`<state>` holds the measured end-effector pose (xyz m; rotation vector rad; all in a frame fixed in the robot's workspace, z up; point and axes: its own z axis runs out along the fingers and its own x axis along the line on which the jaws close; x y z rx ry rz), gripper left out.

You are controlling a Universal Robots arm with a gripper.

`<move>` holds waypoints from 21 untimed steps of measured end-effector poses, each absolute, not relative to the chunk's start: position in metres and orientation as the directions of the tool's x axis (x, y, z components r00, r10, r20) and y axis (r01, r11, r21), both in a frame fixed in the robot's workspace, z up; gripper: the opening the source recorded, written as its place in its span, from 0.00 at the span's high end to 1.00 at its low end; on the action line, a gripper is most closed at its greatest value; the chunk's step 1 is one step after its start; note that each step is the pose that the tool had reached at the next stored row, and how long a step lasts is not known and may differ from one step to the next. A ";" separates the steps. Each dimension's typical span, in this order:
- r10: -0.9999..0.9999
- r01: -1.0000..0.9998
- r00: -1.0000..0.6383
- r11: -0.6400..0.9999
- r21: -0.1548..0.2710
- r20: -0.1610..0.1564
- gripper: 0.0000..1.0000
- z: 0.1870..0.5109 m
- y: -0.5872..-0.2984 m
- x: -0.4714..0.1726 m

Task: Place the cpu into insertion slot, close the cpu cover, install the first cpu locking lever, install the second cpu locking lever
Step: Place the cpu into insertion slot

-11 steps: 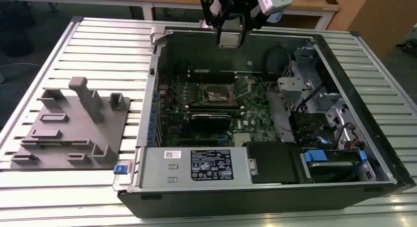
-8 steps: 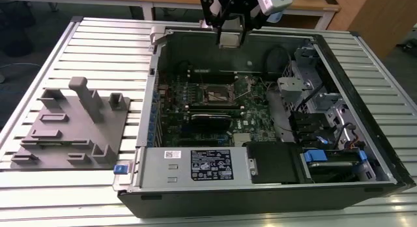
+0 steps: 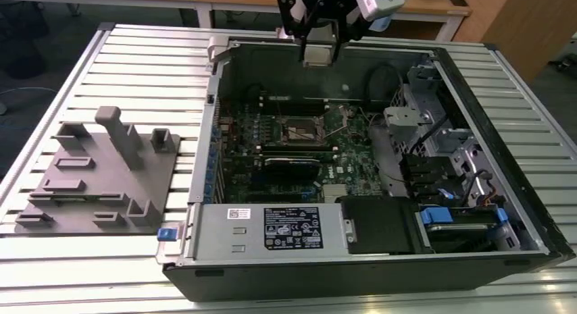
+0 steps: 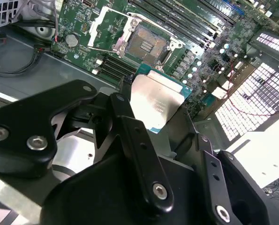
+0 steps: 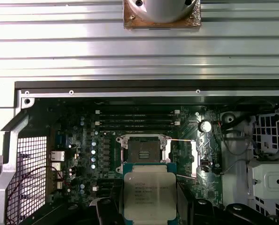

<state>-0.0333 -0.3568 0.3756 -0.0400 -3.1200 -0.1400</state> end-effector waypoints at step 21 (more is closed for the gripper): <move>0.025 0.026 -1.000 0.996 0.089 0.019 0.46 0.360 -0.357 -0.033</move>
